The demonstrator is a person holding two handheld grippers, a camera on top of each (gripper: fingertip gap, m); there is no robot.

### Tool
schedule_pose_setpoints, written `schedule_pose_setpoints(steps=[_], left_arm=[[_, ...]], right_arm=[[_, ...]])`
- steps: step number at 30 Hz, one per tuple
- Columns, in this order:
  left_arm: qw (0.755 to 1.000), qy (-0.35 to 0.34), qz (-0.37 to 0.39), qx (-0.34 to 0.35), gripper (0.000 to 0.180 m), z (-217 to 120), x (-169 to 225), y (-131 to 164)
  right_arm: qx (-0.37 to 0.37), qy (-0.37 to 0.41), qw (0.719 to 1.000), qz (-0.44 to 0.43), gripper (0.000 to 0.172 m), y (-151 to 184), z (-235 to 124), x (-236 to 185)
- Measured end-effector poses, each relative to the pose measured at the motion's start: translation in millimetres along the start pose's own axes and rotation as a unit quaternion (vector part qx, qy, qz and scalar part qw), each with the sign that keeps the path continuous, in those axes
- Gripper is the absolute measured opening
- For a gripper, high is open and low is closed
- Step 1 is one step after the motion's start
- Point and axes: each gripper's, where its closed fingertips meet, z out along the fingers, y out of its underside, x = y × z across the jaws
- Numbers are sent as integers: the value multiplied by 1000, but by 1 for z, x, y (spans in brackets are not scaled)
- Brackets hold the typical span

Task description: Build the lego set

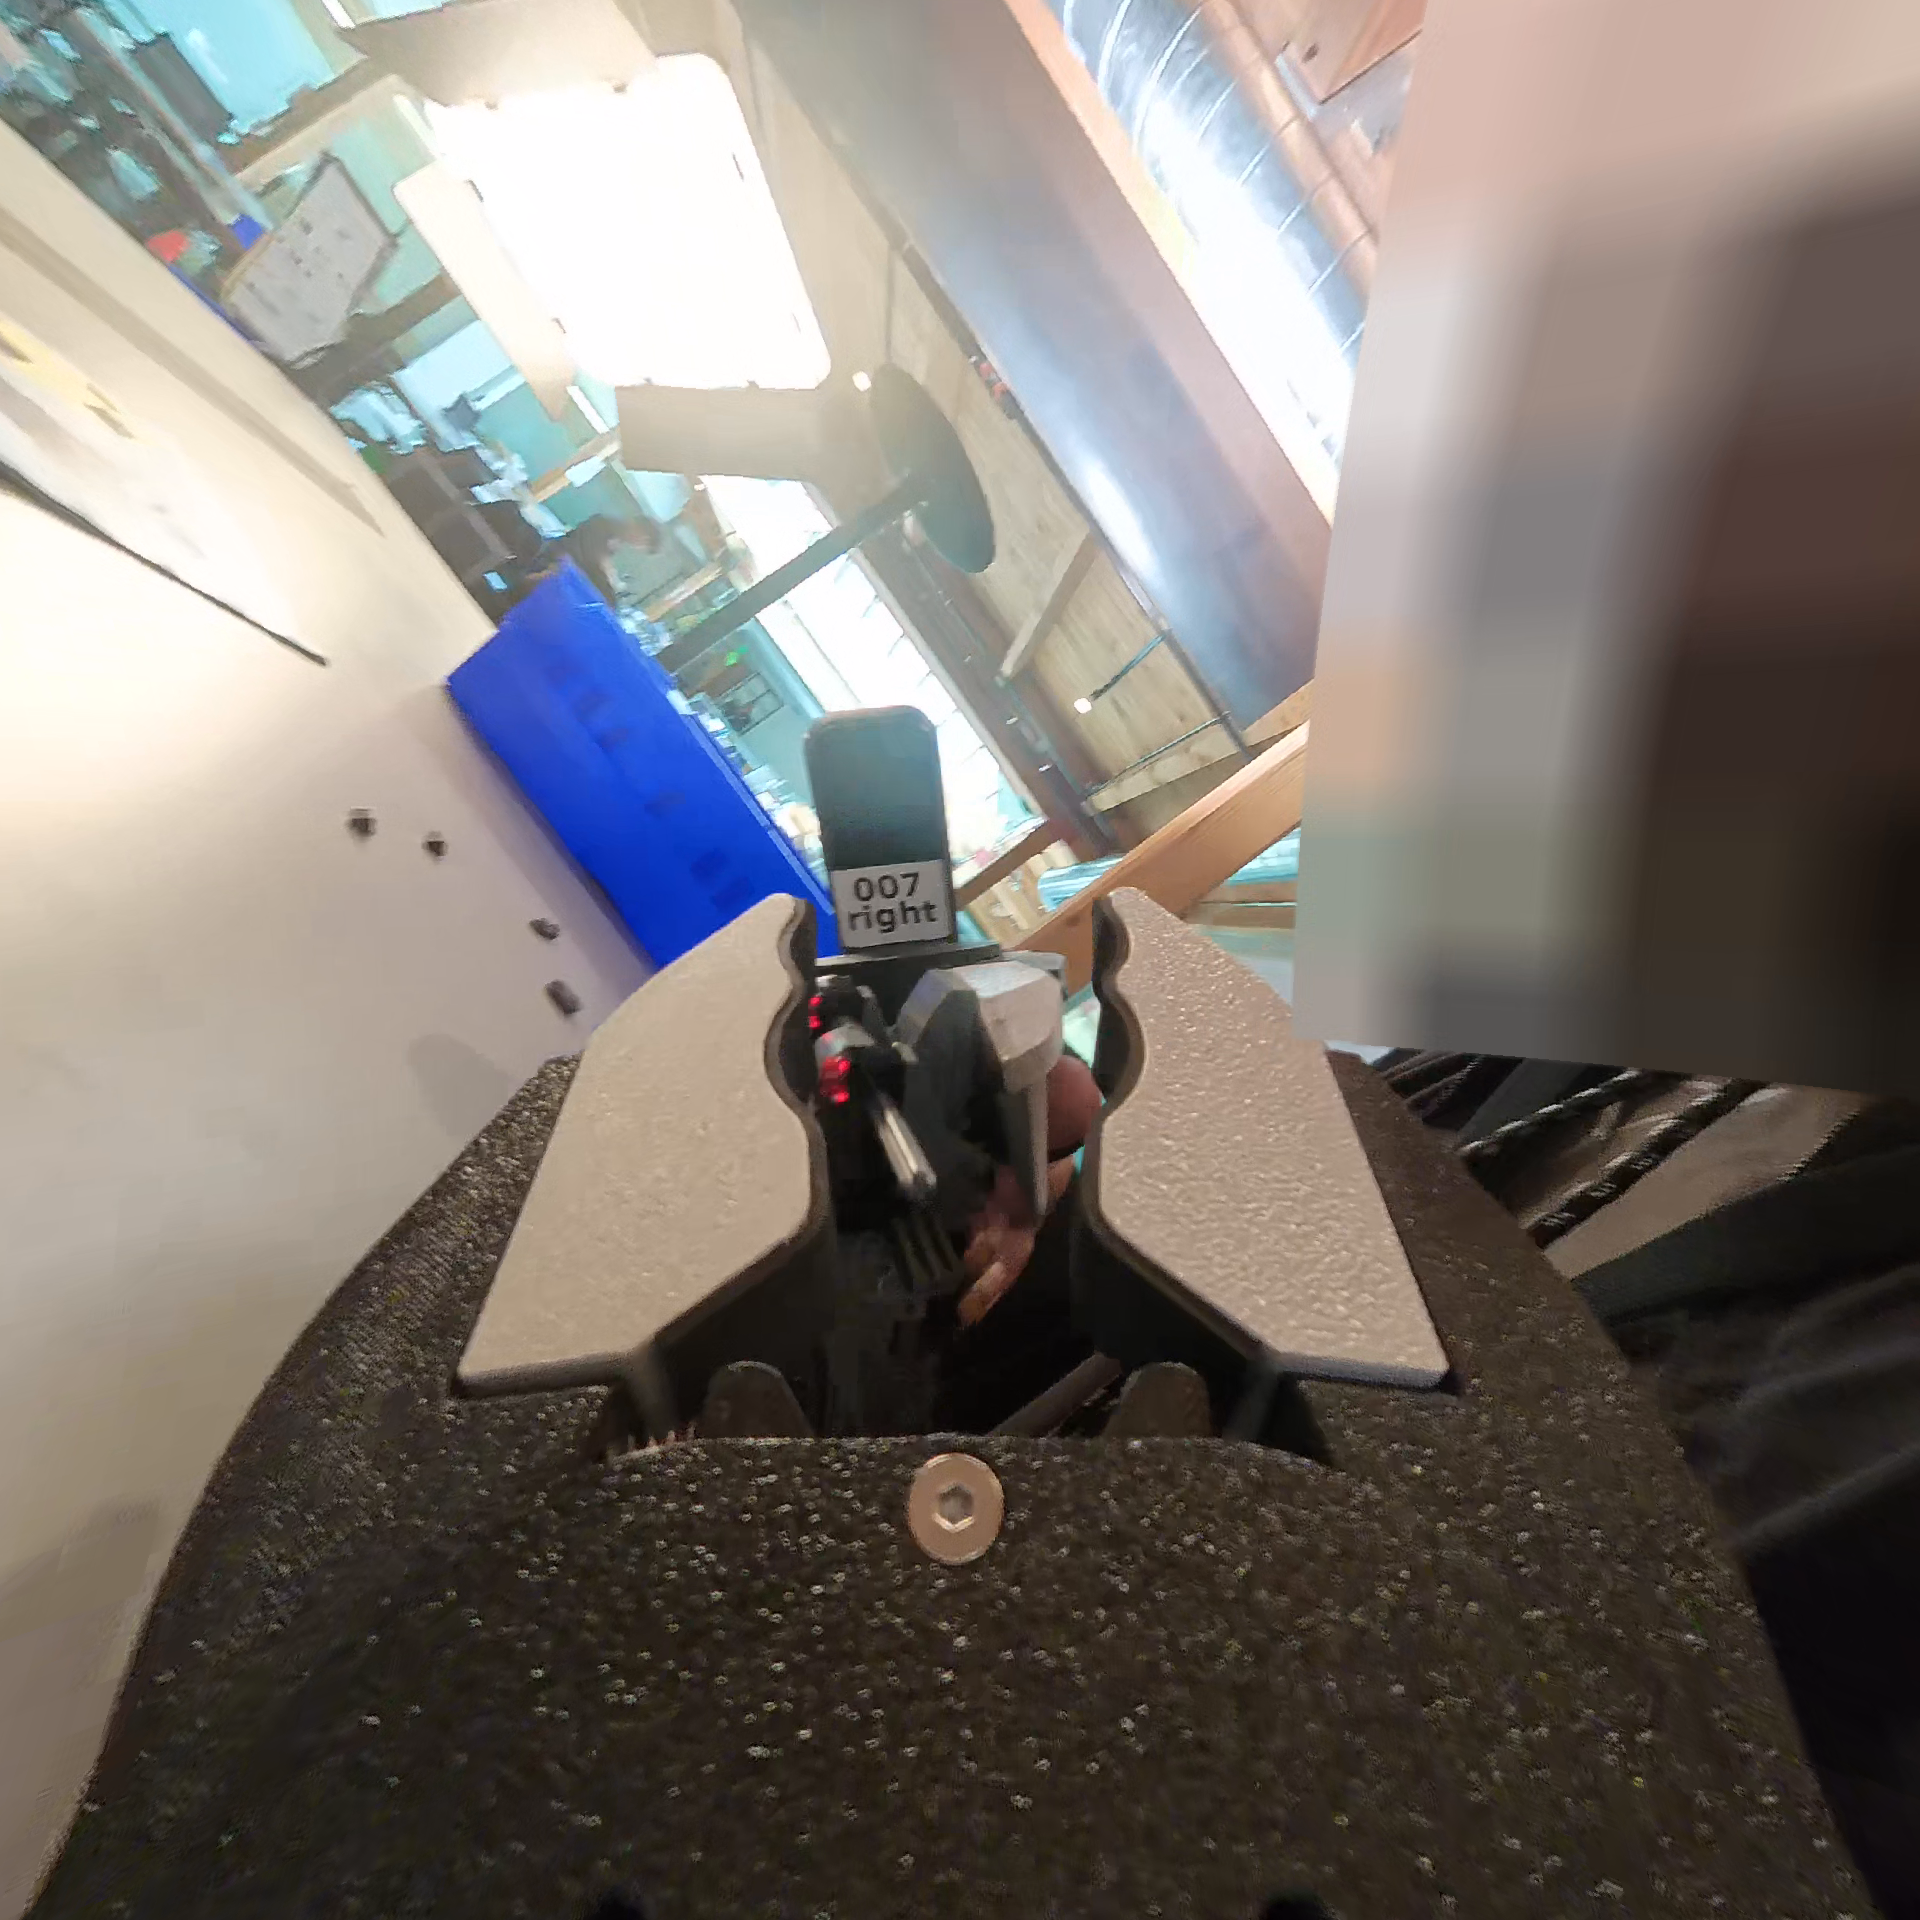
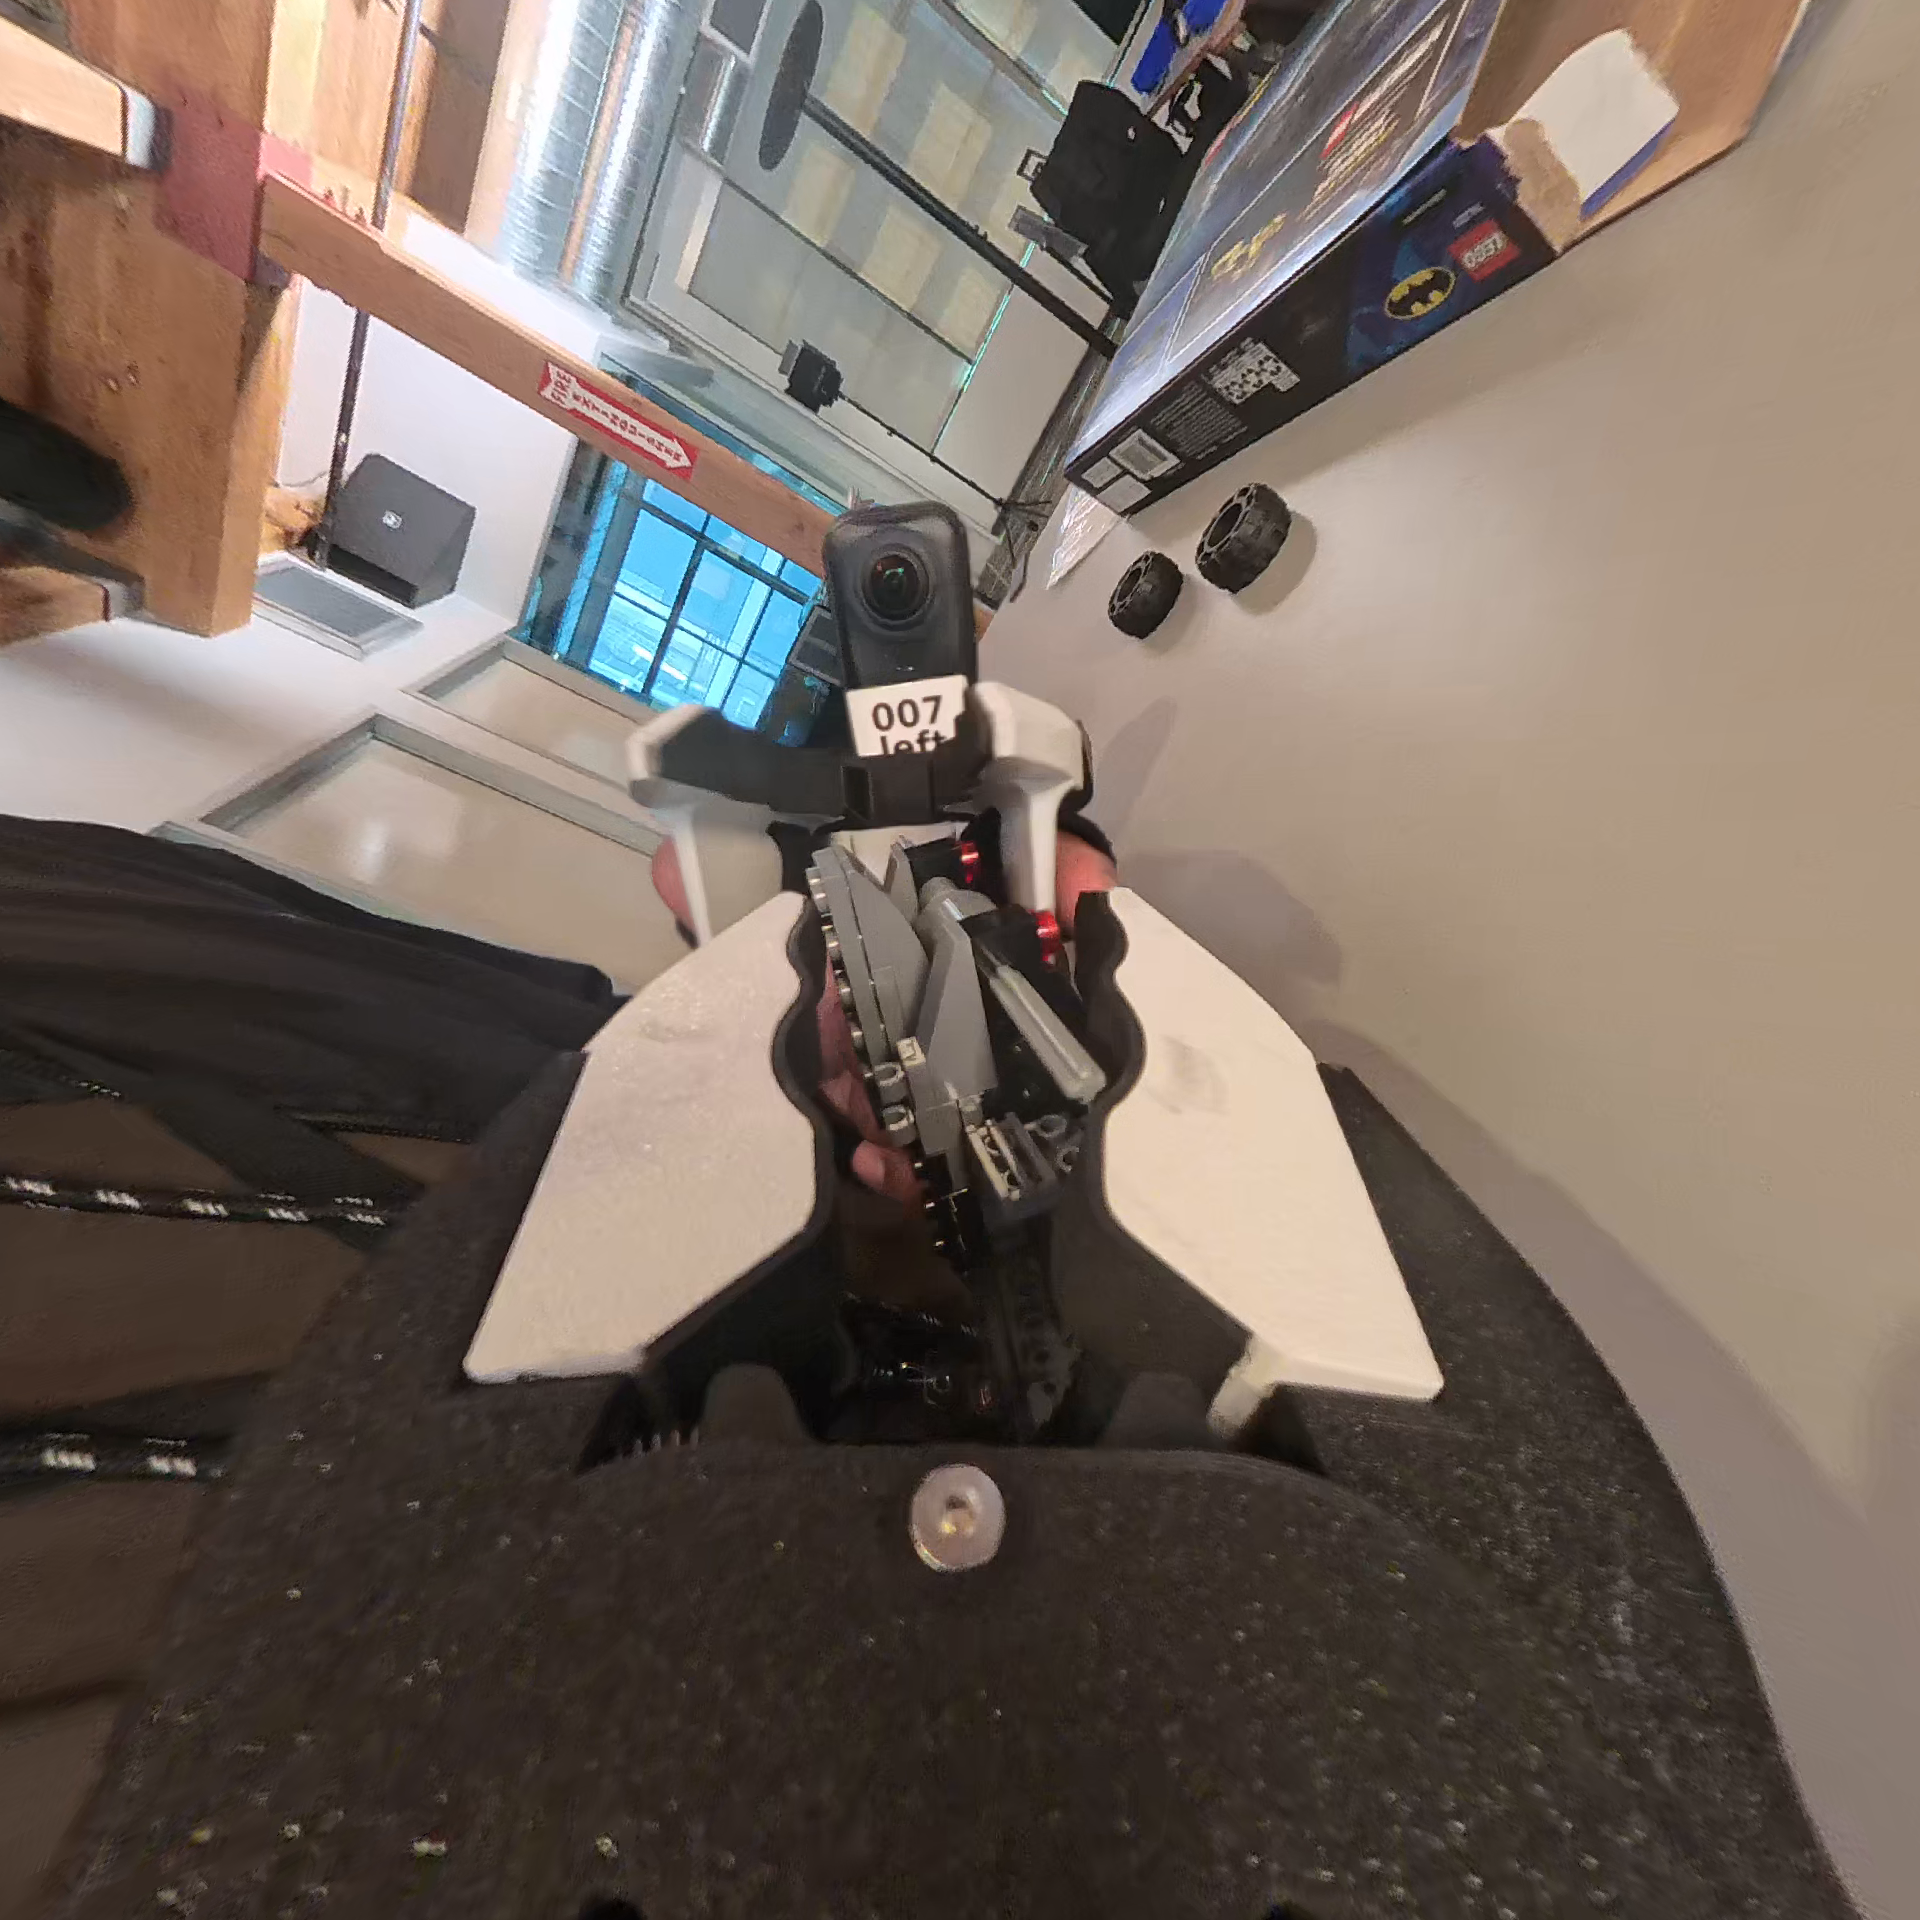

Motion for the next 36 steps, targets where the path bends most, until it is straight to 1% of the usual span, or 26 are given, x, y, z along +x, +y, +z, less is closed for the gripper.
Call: schedule_pose_setpoints(steps=[2, 5, 9, 11, 14, 19, 21, 22, 24, 29, 32, 34, 36], left_arm=[[999, -32, 24, -20, 54, -5, -7, 1], [993, -70, 59, -78, 60, -10, -16, 11], [984, -88, 55, -148, 62, -11, -24, 31], [979, -87, 49, -177, 60, -9, -25, 41], [972, -96, 48, -209, 46, -8, -29, 51], [973, -91, 3, -213, 43, -7, -25, 51], [972, -99, -10, -212, 43, -6, -27, 51], [973, -103, -12, -208, 43, -6, -28, 50], [976, -99, -8, -193, 43, -4, -26, 48], [985, -84, 41, -148, 42, 0, -17, 38], [983, -72, 90, -143, 42, 3, -8, 36], [981, -69, 111, -141, 42, 4, -5, 35], [982, -58, 115, -139, 42, 4, -2, 36]], right_arm=[[7, 2, 1000, 4, 46, -2, -2, 2], [18, 3, 1000, 14, 46, -6, -4, 4], [35, -8, 999, 22, 44, -13, -5, 2], [32, -5, 999, 12, 40, -14, -3, 0], [30, -6, 1000, 2, 39, -14, -2, -2], [41, -4, 999, -8, 39, -19, -2, -4], [48, 9, 999, -18, 43, -21, -5, -5], [50, 17, 998, -25, 47, -22, -6, -5], [51, 34, 997, -43, 50, -23, -9, -6], [47, 63, 994, -78, 52, -22, -11, -10], [41, 65, 992, -96, 52, -21, -10, -14], [37, 47, 992, -107, 42, -20, -9, -22], [33, 44, 991, -122, 40, -19, -9, -26]])
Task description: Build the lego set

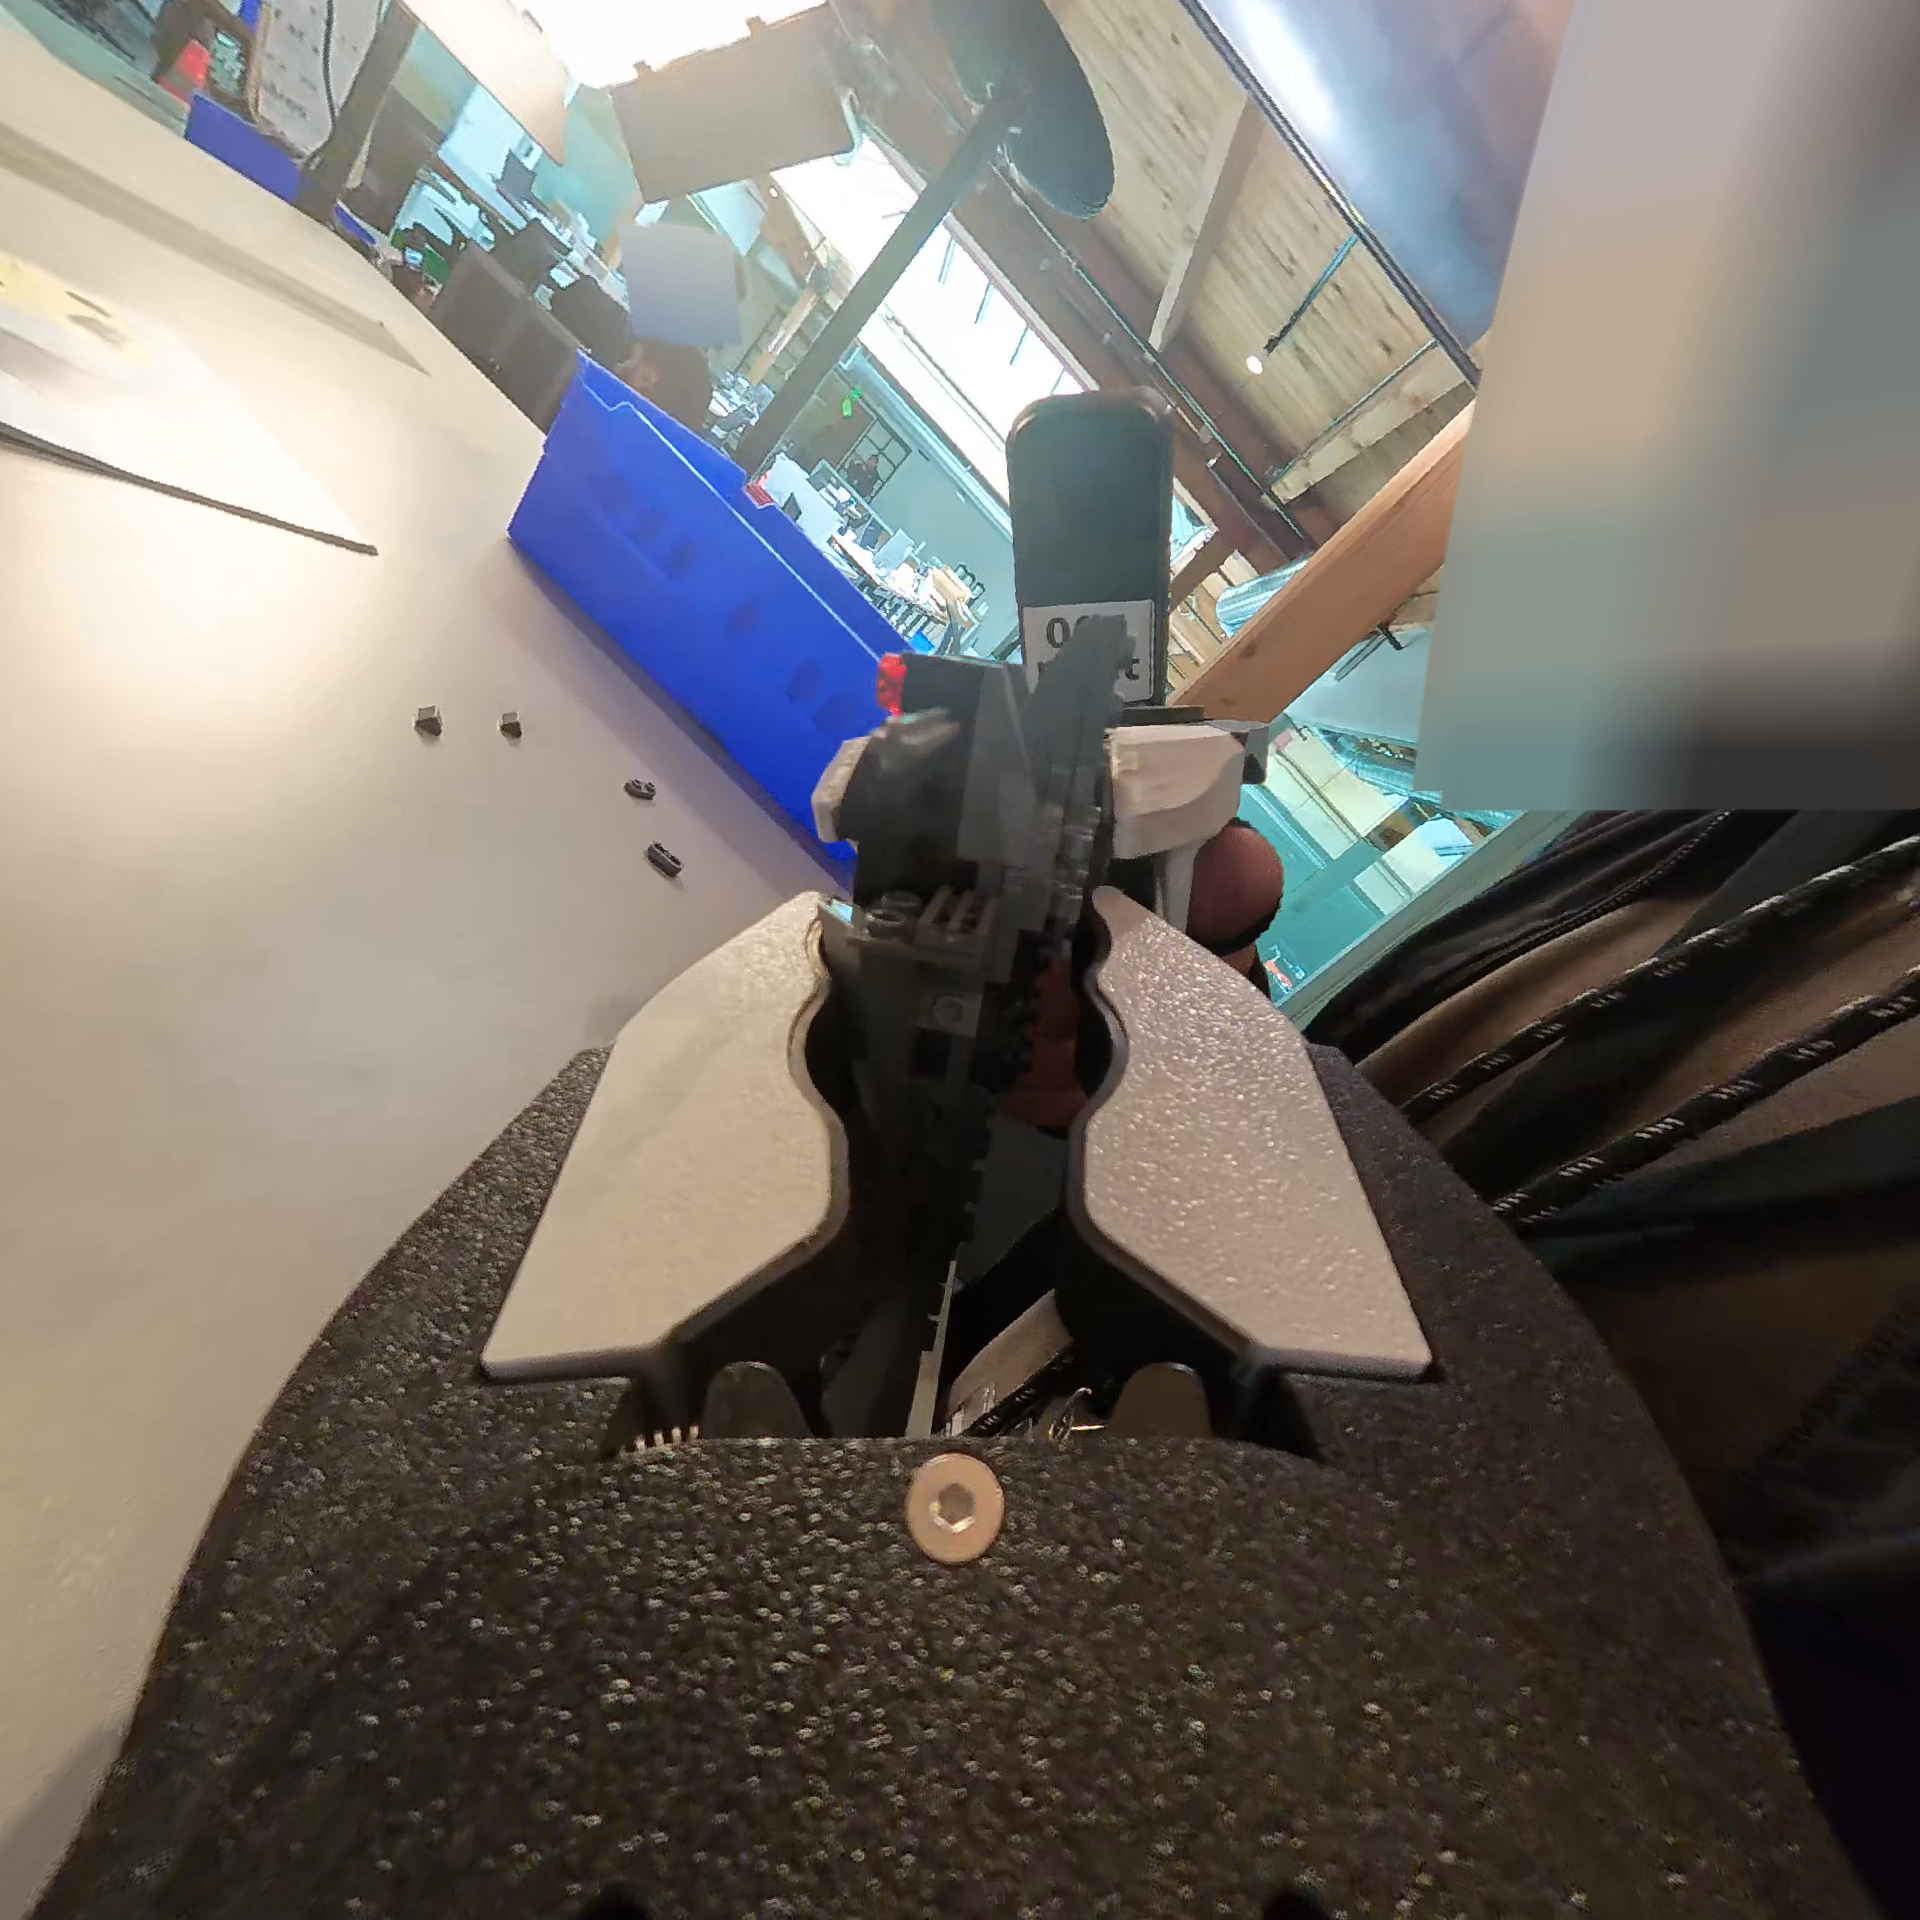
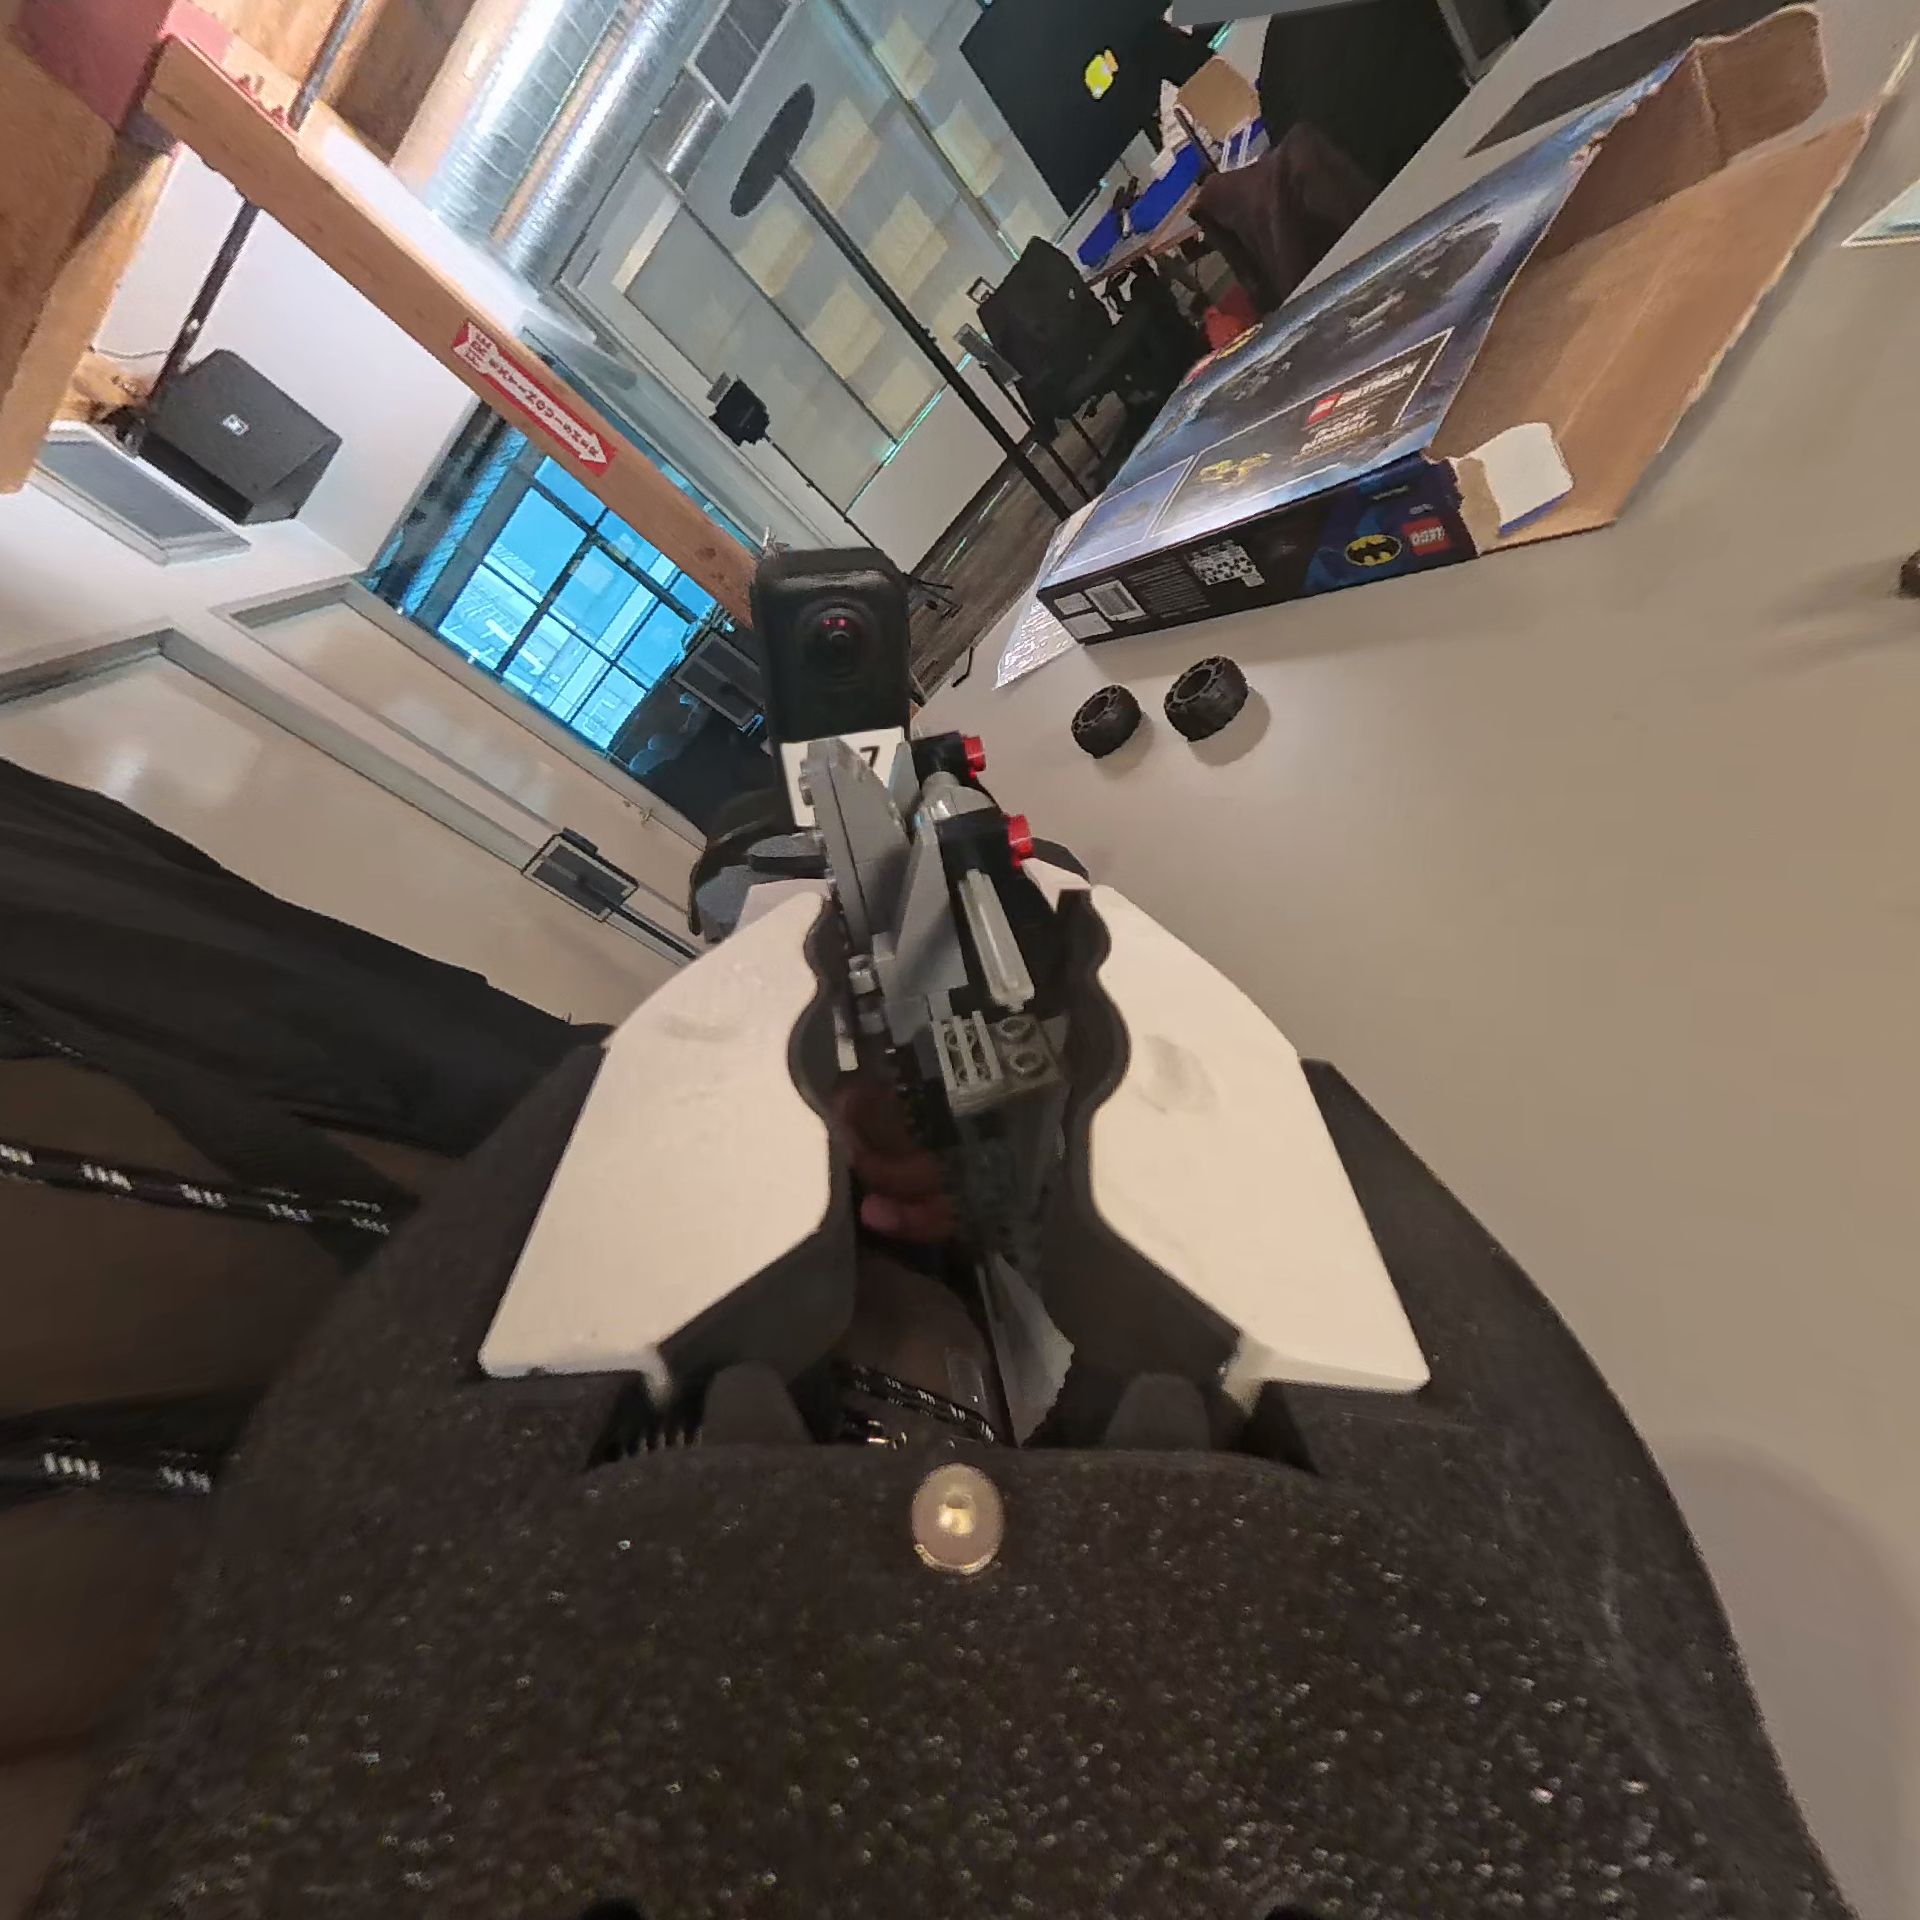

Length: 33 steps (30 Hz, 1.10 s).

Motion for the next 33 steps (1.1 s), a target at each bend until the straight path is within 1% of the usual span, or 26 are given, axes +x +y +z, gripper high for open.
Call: schedule_pose_setpoints(steps=[5, 8, 11, 14, 17, 20, 23, 24, 26, 28, 31, 33], left_arm=[[1000, 23, 7, -8, 44, -3, 7, 0], [998, 45, 6, 36, 58, -13, 10, -16], [994, 69, 28, 75, 63, -22, 15, -31], [990, 109, 66, 59, 63, -18, 28, -31], [983, 144, 102, 47, 59, -15, 46, -28], [980, 131, 141, 46, 56, -13, 51, -24], [979, 109, 162, 62, 53, -12, 51, -24], [978, 101, 168, 66, 48, -11, 50, -22], [982, 82, 162, 59, 51, -7, 46, -17], [983, 77, 157, 54, 48, -5, 46, -12], [983, 80, 152, 61, 38, -6, 47, -11], [985, 91, 130, 67, 37, -8, 48, -13]], right_arm=[[-17, -3, 999, -36, 39, 0, 0, -7], [-19, 1, 998, -62, 39, -4, -2, -9], [-23, -24, 996, -85, 39, -7, -4, -18], [-37, -61, 991, -112, 39, -5, -4, -31], [-47, -72, 985, -151, 39, -4, -5, -39], [-47, -78, 980, -179, 38, -4, -7, -46], [-35, -66, 979, -189, 38, -7, -9, -45], [-30, -59, 978, -197, 38, -8, -9, -44], [-26, -43, 974, -219, 39, -7, -10, -42], [-23, -41, 971, -236, 39, -6, -10, -43], [-10, -60, 975, -214, 40, -6, -12, -45], [-7, -63, 979, -191, 41, -7, -13, -41]])
